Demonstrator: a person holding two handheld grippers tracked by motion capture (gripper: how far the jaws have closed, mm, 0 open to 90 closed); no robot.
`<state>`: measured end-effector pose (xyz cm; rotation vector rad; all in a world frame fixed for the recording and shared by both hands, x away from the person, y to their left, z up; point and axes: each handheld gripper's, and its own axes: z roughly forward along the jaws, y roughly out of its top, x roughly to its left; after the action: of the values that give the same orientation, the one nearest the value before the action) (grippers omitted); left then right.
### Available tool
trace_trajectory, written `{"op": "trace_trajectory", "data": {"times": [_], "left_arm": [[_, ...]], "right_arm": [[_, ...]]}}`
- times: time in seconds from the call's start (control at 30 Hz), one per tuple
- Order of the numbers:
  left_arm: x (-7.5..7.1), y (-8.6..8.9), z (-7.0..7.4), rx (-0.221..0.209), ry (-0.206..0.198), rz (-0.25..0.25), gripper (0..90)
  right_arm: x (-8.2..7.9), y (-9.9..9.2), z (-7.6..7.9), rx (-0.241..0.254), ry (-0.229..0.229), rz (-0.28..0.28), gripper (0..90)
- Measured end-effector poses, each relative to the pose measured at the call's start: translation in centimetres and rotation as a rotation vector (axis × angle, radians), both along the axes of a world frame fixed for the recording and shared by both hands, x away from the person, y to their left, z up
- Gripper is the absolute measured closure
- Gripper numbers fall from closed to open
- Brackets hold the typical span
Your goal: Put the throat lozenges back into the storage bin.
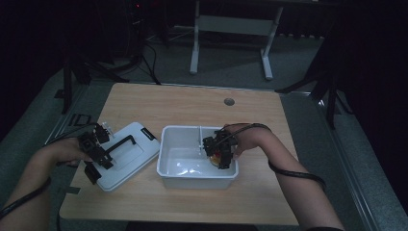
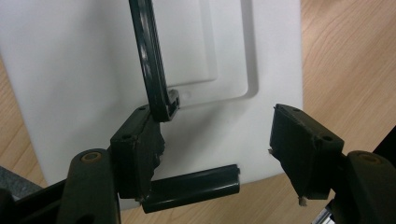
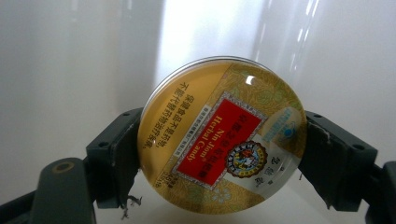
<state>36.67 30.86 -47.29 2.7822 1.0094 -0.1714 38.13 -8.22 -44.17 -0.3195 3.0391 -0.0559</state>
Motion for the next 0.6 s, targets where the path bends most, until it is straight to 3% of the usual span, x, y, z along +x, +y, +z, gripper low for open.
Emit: {"op": "trace_trajectory", "data": {"times": [0.27, 0.6], "left_arm": [[0.2, -0.3, -0.3, 0.003, 0.006, -0.006, 33.3], [0.1, -0.3, -0.2, -0.001, 0.006, -0.008, 33.3]], "right_arm": [[0.4, 0.2, -1.7, -0.028, -0.005, -0.027, 20.3], [0.8, 0.6, -2.7, -0.045, 0.007, -0.078, 20.4]]}}
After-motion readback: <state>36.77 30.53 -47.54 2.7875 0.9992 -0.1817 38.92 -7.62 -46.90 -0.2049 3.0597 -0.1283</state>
